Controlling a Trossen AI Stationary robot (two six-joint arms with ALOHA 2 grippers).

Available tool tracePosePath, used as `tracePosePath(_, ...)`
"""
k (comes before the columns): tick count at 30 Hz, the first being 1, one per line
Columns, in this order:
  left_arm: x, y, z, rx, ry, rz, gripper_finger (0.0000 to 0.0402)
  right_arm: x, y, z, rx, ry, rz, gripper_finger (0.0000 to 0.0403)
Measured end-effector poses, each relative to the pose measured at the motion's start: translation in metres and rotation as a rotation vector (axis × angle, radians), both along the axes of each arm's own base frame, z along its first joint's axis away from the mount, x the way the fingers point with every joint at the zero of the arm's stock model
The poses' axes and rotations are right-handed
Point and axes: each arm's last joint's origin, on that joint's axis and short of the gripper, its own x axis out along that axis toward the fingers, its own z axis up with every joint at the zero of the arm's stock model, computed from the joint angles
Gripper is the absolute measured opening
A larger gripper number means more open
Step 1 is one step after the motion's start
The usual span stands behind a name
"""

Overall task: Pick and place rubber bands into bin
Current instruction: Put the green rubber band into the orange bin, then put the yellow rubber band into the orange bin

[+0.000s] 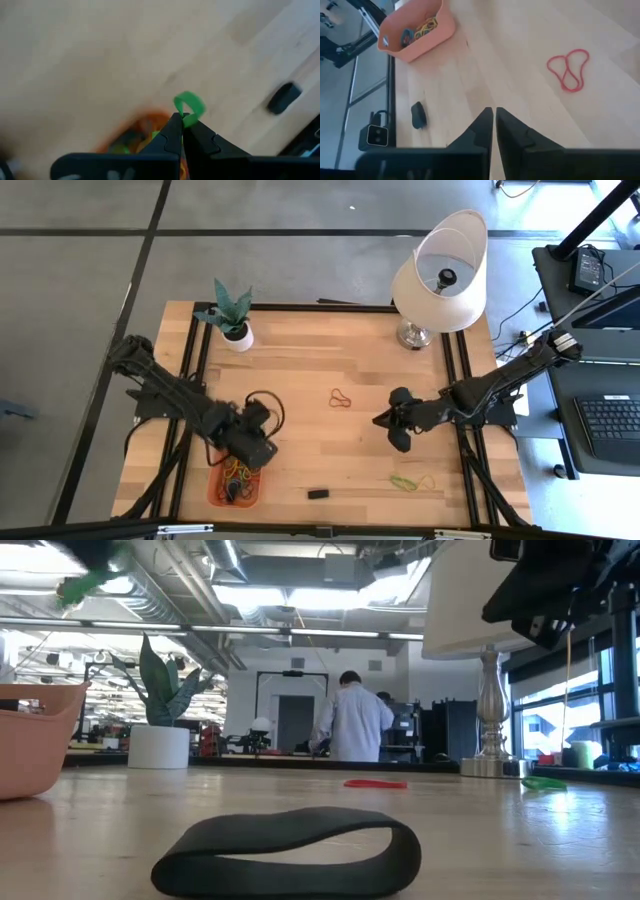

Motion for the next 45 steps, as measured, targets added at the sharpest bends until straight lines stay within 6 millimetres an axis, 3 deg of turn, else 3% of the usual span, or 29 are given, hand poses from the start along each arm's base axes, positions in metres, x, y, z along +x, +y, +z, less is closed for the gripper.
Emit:
tracePosePath(12, -0.020, -0.067, -0.044, -0.182, 0.201, 0.296, 0.0003, 0.000, 0.000, 0.000, -0.032, -0.025, 0.031, 0.0028)
tracePosePath(20, -0.021, -0.081, -0.077, -0.148, 0.350, 0.326, 0.0006, 0.000, 0.000, 0.000, -0.033, -0.027, 0.032, 0.0028)
tracePosePath(24, -0.020, -0.085, -0.086, -0.161, 0.418, 0.331, 0.0028, 0.001, 0.000, 0.000, -0.026, -0.037, 0.031, 0.0028)
tracePosePath(35, -0.024, -0.078, -0.074, -0.155, 0.413, 0.278, 0.0122, 0.000, 0.000, 0.000, -0.031, -0.033, 0.033, 0.0028)
tracePosePath(41, -0.022, -0.063, -0.058, -0.130, 0.356, 0.174, 0.0118, -0.001, 0.005, 0.004, -0.045, -0.007, 0.056, 0.0006)
tracePosePath(45, -0.015, -0.050, -0.047, -0.046, 0.277, -0.021, 0.0100, -0.001, 0.016, 0.017, -0.063, 0.085, 0.077, 0.0003)
